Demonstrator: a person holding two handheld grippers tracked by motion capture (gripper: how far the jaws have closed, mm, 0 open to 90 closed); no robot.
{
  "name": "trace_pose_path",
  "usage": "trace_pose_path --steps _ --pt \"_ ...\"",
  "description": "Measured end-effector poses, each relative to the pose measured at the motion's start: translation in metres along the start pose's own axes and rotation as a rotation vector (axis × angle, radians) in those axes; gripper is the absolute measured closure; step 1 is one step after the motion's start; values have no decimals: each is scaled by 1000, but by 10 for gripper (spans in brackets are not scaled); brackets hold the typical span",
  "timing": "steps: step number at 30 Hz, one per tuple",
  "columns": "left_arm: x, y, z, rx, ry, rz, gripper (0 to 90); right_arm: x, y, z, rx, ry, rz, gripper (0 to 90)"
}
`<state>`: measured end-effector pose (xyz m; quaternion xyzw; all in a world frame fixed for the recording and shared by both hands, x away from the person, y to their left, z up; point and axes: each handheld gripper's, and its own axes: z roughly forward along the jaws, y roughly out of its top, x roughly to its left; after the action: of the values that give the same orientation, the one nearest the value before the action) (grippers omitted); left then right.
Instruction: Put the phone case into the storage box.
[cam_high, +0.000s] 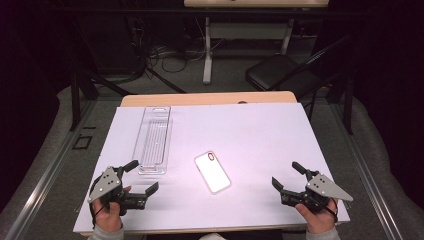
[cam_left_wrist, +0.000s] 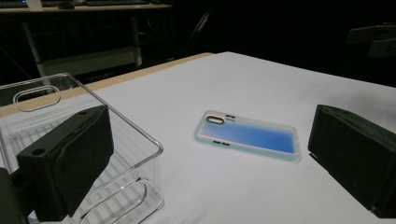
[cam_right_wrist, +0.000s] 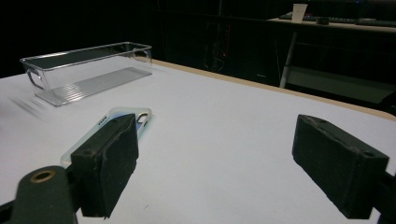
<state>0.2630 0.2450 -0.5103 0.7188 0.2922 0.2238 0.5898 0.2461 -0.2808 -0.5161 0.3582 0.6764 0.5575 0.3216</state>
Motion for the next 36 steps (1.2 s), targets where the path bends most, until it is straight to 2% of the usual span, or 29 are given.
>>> trace_pose_path --steps 4,7,9,11,13,14,21,25,27,29,30,33,36 --pt "0 0 0 10 -18 -9 5 1 -1 0 12 -8 3 140" --pt "-1 0 2 19 -7 -2 5 1 0 -1 10 -32 31 139" --pt "-1 0 4 30 -15 3 5 1 0 0 30 -50 46 140" --pt "-2 0 5 43 -9 7 5 1 1 1 48 -43 47 140" --pt "-2 0 6 53 -23 -16 5 1 1 2 58 -43 41 148" --pt "-2 0 6 51 -26 -24 5 1 1 3 61 -58 24 155" --pt "-1 4 11 43 -12 -47 5 4 8 7 65 -41 2 168" --pt "-2 9 14 60 -10 -52 5 12 15 12 85 -27 -10 167" --pt "-2 11 15 70 -12 -64 5 15 18 14 106 -12 -2 168" --pt "1 13 17 68 -32 -97 5 16 19 18 124 -3 3 180" --pt "2 14 18 74 -40 -113 5 16 20 23 155 19 14 222" --pt "7 19 21 74 -45 -150 5 16 20 29 177 39 17 245" --pt "10 26 24 66 -44 -150 5 16 23 39 213 33 -3 255"
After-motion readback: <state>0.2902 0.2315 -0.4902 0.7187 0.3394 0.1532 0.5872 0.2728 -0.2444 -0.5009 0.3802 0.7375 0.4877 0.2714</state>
